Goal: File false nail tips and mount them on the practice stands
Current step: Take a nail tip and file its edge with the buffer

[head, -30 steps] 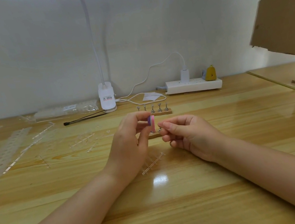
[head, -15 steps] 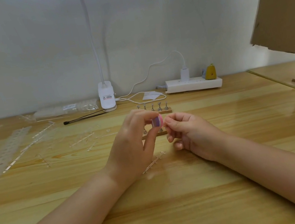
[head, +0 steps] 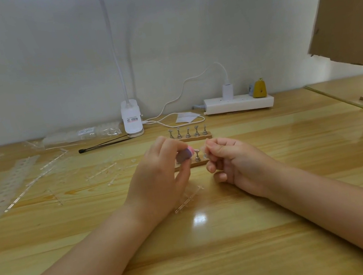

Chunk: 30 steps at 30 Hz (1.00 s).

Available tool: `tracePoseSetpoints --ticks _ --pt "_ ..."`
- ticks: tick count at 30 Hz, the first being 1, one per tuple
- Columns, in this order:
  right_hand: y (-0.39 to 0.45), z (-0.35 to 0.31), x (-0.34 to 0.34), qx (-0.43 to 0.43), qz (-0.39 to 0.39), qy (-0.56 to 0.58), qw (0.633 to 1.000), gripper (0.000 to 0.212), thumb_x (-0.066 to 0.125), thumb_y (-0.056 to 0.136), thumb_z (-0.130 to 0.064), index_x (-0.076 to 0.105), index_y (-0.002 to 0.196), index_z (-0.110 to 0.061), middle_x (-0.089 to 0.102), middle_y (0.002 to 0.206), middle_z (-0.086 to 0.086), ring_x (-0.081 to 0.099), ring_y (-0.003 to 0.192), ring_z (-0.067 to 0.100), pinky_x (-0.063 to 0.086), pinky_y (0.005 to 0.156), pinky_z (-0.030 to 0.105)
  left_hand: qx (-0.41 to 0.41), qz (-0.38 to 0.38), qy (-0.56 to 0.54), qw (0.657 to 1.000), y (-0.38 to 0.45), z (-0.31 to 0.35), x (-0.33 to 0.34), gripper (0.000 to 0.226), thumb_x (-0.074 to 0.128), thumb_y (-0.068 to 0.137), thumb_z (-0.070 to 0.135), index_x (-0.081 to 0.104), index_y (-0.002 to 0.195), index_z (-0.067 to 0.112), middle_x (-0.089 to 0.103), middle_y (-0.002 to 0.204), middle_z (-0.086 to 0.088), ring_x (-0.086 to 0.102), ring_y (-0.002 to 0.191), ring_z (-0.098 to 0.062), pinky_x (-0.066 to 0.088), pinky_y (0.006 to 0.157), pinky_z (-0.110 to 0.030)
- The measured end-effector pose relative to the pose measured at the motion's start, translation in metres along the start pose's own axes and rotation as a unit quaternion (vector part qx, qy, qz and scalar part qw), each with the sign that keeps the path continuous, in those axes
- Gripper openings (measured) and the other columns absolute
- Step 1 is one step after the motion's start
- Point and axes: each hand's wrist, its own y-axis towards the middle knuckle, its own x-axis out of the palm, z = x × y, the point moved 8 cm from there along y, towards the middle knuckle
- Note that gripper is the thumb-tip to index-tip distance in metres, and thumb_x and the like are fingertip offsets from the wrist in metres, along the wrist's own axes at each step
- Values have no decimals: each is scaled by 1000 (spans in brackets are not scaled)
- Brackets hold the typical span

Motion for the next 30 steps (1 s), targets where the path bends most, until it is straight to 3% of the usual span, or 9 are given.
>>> tracePoseSetpoints --ticks 4,9,13,18,21,24,27,30 --pt "0 2 0 -3 -2 -12 1000 14 49 96 -16 58 86 -11 53 64 -1 49 54 10 34 42 18 97 9 -55 994 1 26 -1 25 67 81 1 56 103 6 60 92 -8 59 84 -18 50 78 -26" --pt "0 1 1 -1 -14 1 1000 14 53 88 -22 55 77 -13 47 63 -3 48 55 11 34 43 19 8 -4 -7 1000 0 4 1 16 70 79 -5 64 93 -1 61 88 -10 61 77 -26 53 68 -43" --pt "1 2 1 -11 -14 -6 1000 11 55 86 -24 56 80 -14 50 64 -1 49 55 10 34 43 19 80 14 -54 995 1 24 -1 27 67 82 2 54 105 9 58 94 -8 59 83 -19 51 77 -28" --pt "0 0 1 0 -13 4 1000 15 54 86 -25 55 76 -13 49 62 -3 49 55 9 34 43 18 12 -31 28 999 -2 8 8 14 71 79 -2 65 92 -1 61 86 -12 61 71 -28 53 60 -43" --pt "1 3 -3 4 8 8 1000 18 51 93 -20 56 79 -11 49 62 -1 48 54 9 34 42 18 53 15 -2 999 1 20 -3 18 67 80 2 59 96 2 60 87 -10 60 74 -24 52 65 -37" --pt "0 1 2 1 -14 -13 1000 14 57 84 -23 59 86 -9 51 63 0 49 53 8 35 42 18 105 14 2 994 1 34 -1 14 64 83 7 57 95 4 60 84 -12 60 73 -25 50 64 -34" --pt "0 1 1 11 -14 -2 1000 13 55 82 -24 54 78 -11 45 65 0 49 55 9 35 42 18 54 -6 45 998 1 19 2 7 68 82 2 65 84 -4 60 80 -14 58 64 -29 51 55 -42" --pt "1 2 -3 13 8 10 1000 13 54 88 -20 57 79 -11 48 62 -3 48 55 10 35 40 18 37 13 8 999 2 14 -4 14 69 79 -2 62 91 -4 60 85 -13 60 72 -26 52 62 -42"
